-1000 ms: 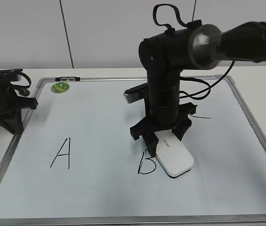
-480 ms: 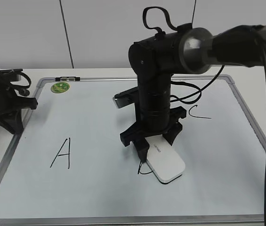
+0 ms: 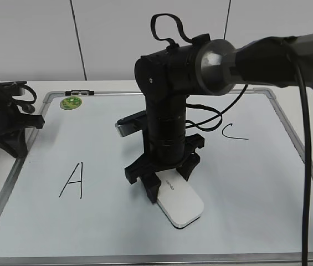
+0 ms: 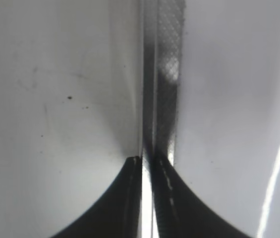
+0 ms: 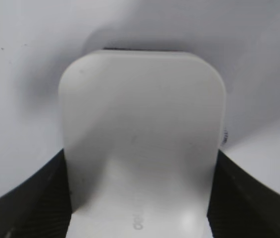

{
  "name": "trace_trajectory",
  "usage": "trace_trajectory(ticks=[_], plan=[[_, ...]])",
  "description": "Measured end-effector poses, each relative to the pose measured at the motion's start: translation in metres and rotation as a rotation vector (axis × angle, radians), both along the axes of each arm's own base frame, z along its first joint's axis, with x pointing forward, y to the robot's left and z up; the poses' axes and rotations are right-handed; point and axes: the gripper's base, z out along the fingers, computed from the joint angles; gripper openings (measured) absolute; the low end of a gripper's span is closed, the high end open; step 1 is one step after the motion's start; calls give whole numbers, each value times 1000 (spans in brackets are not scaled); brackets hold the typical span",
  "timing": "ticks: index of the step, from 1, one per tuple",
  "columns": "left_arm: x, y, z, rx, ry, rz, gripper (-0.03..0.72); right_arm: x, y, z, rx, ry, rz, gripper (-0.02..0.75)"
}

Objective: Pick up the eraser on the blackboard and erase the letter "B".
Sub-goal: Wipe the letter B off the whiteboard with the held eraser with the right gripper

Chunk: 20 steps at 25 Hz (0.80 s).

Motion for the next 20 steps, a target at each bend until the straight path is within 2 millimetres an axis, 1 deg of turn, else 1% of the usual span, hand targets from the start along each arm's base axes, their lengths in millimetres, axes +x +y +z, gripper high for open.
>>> trace_trajectory(ticks=[20], plan=[[-1,1,0,14,7,-10,76,0,0,0,-63,-52,-41,520]])
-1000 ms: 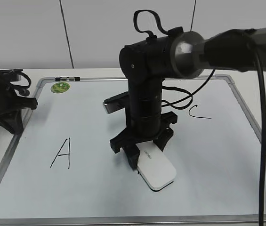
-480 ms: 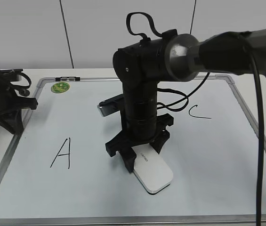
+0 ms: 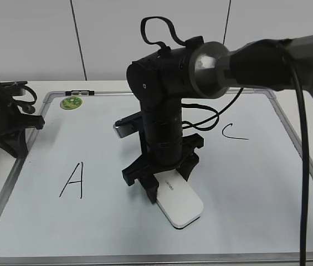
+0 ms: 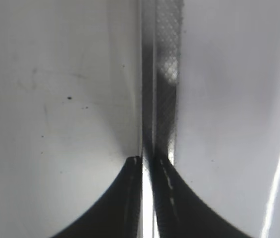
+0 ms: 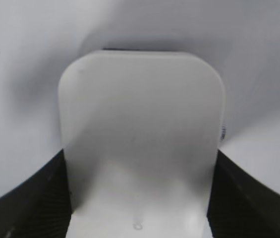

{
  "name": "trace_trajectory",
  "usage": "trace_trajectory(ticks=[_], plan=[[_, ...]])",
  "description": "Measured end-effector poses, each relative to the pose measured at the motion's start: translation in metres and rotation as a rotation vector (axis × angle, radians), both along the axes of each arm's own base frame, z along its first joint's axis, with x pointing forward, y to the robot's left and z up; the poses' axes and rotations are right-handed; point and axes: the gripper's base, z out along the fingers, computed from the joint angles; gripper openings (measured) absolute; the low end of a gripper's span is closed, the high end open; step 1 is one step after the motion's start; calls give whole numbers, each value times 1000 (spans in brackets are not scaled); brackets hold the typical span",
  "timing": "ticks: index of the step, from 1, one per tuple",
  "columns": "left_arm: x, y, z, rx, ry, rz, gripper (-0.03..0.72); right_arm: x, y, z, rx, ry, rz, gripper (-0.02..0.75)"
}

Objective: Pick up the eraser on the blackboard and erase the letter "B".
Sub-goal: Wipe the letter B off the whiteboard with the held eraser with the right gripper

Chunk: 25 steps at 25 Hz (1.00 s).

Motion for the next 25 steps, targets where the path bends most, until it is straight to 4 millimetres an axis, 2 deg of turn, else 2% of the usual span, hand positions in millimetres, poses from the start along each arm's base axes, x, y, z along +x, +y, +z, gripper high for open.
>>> trace_trajectory(ticks=[16,25], plan=[[0,0,0,6,0,-5,76,0,0,0,-7,-4,-11,520],[0,0,0,6,0,-6,76,11,-14,0,5,6,-65,520]])
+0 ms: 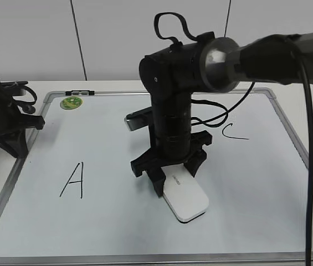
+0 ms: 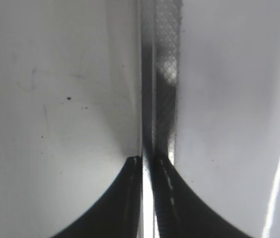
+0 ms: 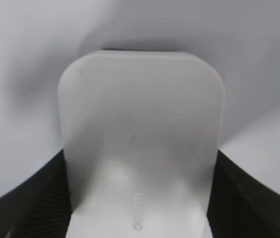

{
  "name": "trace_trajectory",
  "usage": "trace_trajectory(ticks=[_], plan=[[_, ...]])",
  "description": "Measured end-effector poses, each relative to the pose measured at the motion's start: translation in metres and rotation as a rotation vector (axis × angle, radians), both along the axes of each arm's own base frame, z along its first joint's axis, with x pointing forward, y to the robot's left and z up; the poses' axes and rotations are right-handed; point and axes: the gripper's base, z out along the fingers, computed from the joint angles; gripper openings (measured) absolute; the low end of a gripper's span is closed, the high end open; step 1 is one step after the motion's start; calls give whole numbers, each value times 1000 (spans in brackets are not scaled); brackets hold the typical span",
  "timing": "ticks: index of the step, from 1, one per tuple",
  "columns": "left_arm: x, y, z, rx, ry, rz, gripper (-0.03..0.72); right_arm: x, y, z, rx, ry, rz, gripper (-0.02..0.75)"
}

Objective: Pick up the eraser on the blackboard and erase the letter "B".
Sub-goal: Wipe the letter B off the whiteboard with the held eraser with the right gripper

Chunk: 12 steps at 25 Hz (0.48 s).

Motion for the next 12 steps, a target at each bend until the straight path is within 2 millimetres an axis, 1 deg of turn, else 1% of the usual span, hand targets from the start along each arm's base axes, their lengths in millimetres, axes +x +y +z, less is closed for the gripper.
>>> trace_trajectory(ticks=[8,12], plan=[[0,0,0,4,0,-3,76,13,-18,0,-1,-1,-50,520],[0,0,0,4,0,-3,76,22,-32,0,0,-3,-90,520]])
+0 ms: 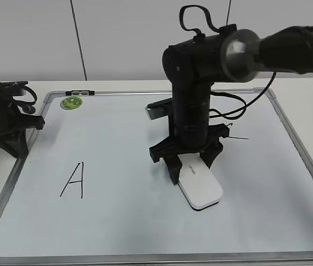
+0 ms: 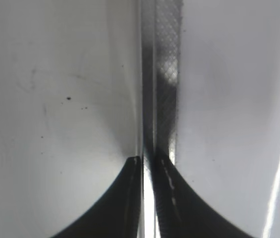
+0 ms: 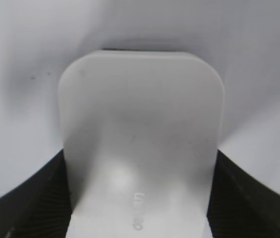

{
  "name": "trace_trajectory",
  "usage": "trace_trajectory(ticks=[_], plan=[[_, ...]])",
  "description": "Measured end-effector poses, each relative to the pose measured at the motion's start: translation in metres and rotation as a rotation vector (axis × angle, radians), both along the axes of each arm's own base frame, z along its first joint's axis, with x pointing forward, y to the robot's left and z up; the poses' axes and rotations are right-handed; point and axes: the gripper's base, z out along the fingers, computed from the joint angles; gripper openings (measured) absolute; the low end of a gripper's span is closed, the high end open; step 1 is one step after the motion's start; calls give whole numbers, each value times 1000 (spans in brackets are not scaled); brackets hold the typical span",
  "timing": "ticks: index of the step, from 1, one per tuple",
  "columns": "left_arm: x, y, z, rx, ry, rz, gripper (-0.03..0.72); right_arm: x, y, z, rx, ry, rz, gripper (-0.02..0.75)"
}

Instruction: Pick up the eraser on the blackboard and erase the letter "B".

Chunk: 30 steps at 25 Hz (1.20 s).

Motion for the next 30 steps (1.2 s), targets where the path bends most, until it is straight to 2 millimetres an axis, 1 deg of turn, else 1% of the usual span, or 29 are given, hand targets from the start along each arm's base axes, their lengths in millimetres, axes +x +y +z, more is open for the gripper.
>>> trace_trajectory(ticks=[6,8,10,12,15,17,20,23,28,30], plan=[[0,0,0,0,0,0,76,10,-17,1,-5,-6,-40,520],[0,0,0,0,0,0,76,11,-21,6,-19,-29,-34,520],[0,0,0,1,2,0,76,14,-29,12,-46,-57,-31,520],[0,0,0,2,2,-1,76,17,-40,29,-41,-96,-53,520],[0,0,0,2,2,-1,76,20,-59,56,-21,-151,-97,520],[0,0,0,2,2,-1,76,25,-74,63,-16,-167,-138,520],[0,0,0,2,2,-2,76,34,-102,66,-22,-171,-205,520],[0,0,0,2,2,-2,76,40,-124,66,-26,-171,-258,520],[0,0,0,2,2,-2,76,47,-157,66,-37,-169,-304,519],[0,0,0,2,2,-2,76,49,-169,66,-17,-158,-313,519]])
